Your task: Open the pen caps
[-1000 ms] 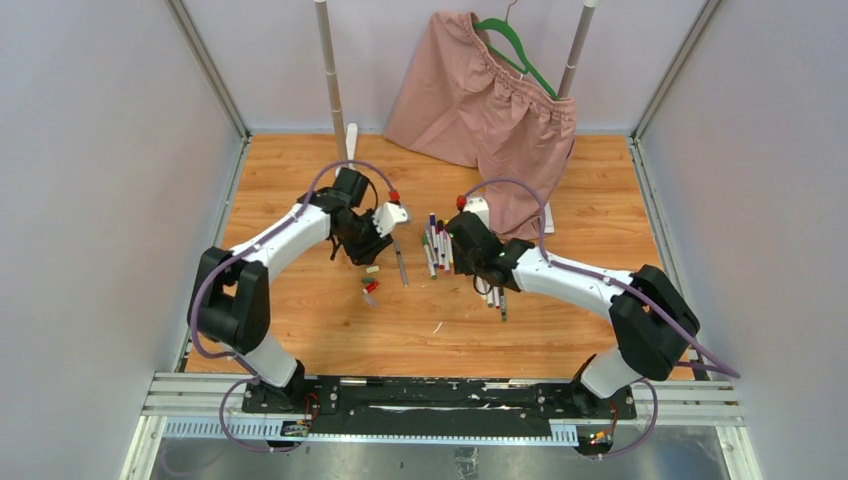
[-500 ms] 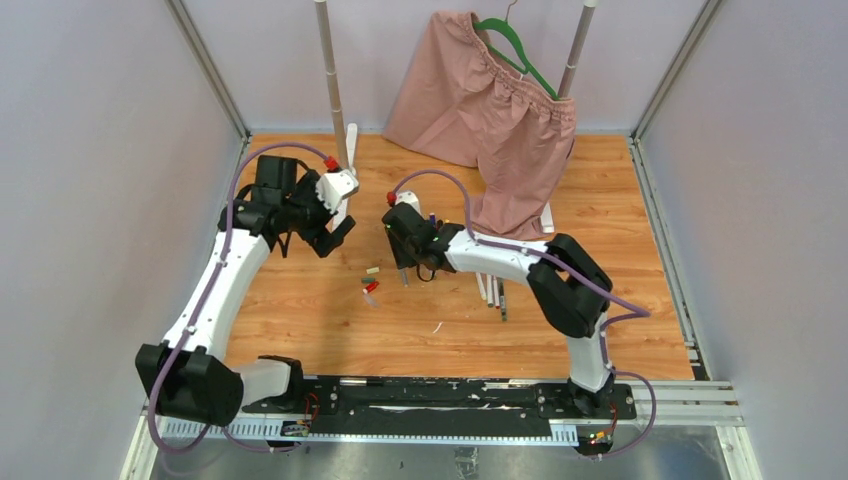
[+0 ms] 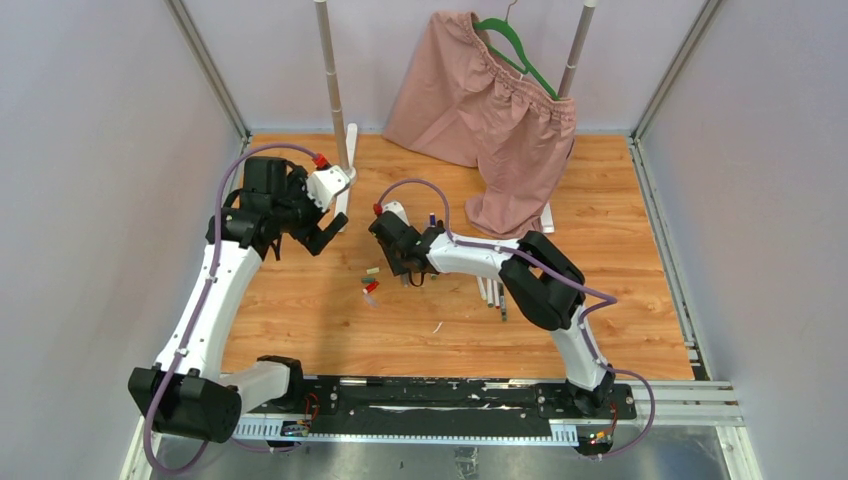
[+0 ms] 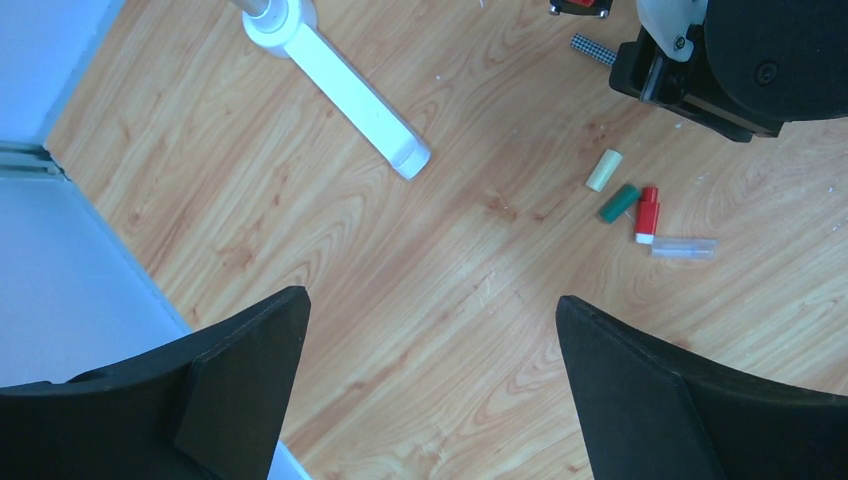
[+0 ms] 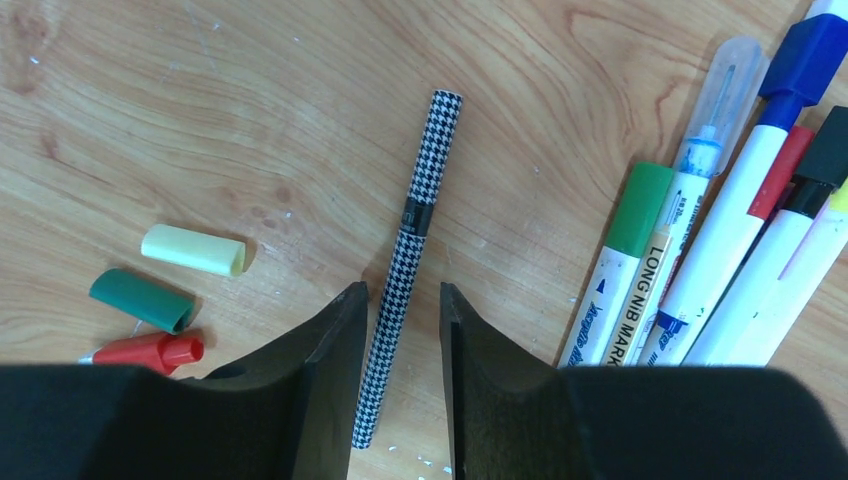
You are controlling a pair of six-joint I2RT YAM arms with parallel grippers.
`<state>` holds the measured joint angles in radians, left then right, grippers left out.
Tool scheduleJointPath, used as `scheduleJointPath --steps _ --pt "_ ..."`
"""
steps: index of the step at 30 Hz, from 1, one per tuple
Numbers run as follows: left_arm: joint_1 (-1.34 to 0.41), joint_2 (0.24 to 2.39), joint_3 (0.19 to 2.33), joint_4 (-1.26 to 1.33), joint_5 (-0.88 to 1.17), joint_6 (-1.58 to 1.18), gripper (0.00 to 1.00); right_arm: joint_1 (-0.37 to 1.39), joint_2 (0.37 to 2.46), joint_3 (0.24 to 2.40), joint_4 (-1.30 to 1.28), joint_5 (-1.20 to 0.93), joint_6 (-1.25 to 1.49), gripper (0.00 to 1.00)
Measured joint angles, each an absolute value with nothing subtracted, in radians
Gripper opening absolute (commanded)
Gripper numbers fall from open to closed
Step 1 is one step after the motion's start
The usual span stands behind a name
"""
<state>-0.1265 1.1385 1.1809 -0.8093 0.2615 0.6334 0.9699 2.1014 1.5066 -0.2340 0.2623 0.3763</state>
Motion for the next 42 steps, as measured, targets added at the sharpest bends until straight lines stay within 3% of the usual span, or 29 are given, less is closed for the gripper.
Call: scheduleJointPath --steps 11,21,31,36,42 --pt "-0.126 1.117 1.148 -0.801 0.358 0.689 1.00 0.973 2.106 1.502 -0.231 0.276 0.360 0.01" --pt "-0.126 0.985 0.979 -0.830 0.518 1.035 1.00 0.961 1.985 1.384 -0.233 0.217 0.358 0.00" --pt "-0.205 0.825 0.883 -0.854 0.556 1.368 1.00 0.931 1.730 1.336 -0.215 -0.199 0.392 0.00" --pt "-0.286 0.785 0.862 -0.860 0.547 1.483 0.93 0.931 1.710 1.336 -0.210 -0.412 0.419 0.00" --pt "-0.389 0.810 0.856 -0.865 0.481 1.576 0.76 0.929 1.710 1.356 -0.223 -0.564 0.444 0.00"
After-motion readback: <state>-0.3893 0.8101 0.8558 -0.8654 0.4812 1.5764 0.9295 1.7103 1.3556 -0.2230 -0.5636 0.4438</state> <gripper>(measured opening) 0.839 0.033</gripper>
